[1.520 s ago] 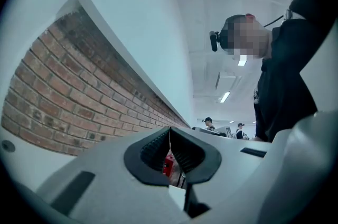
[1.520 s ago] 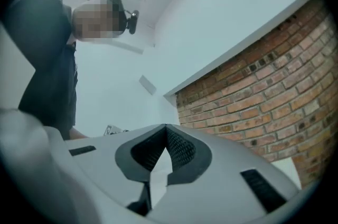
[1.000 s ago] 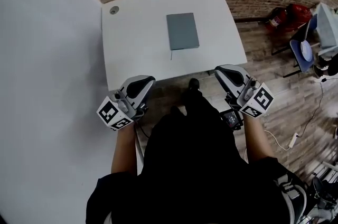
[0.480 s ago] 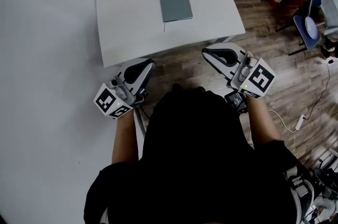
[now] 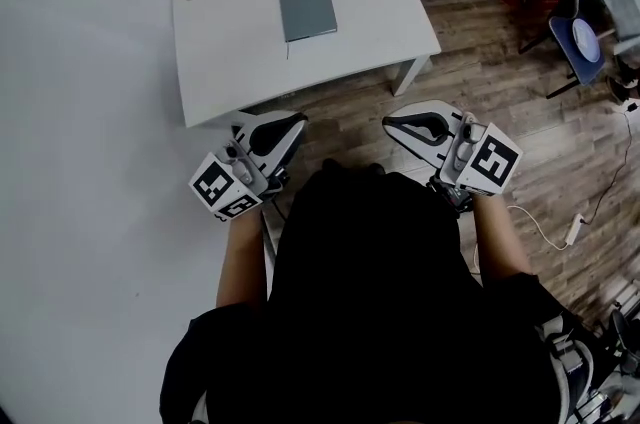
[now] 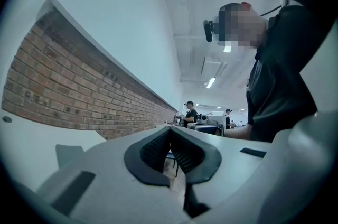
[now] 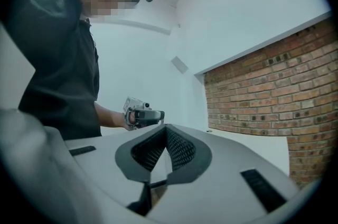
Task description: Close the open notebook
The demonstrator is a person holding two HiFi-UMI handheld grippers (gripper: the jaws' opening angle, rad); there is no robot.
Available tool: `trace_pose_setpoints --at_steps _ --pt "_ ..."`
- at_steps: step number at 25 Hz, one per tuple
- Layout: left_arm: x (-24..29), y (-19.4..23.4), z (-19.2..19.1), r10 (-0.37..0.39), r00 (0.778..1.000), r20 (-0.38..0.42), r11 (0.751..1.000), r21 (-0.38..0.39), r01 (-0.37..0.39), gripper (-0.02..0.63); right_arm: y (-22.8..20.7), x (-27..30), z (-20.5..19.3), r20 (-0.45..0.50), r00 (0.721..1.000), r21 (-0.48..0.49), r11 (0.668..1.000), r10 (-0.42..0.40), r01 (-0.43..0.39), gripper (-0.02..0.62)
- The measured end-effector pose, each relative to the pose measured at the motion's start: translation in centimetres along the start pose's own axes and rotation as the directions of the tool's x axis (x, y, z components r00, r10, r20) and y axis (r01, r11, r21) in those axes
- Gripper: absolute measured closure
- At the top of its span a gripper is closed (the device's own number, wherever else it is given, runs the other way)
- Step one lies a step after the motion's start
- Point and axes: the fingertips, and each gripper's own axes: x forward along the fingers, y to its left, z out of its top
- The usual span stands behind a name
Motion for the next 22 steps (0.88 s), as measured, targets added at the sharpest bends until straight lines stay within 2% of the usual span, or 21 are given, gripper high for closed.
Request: trace_pose_setpoints --at_steps 4,8,15,22 --pt "1.8 -2.3 -1.5 -0.004 1.0 -0.028 1.0 0.002 0.004 0.591 0.5 -1.4 -0.1 0.013 1.0 -0.006 1.0 0.025 -0.024 0.589" --pt "2.4 -2.8 -2.2 0.017 1.0 -0.007 1.0 -0.023 -0.018 0.591 0.3 -1.3 -0.9 0.003 0.999 -0.008 0.999 0.041 -0.041 0.589" --pt "4.1 -4.1 -2.3 0.034 0.998 -0.054 0.999 0.039 -0.032 0.591 -0.4 -2.3 0.3 0.03 0.999 -0.037 0.999 0.039 -0.038 0.589" --pt "5.9 -4.5 -2.7 -0.005 0.997 -0.071 1.0 0.027 0.007 0.591 -0.4 -3.7 -0.5 0.028 0.999 -0.022 0.999 0.024 -0.024 0.589"
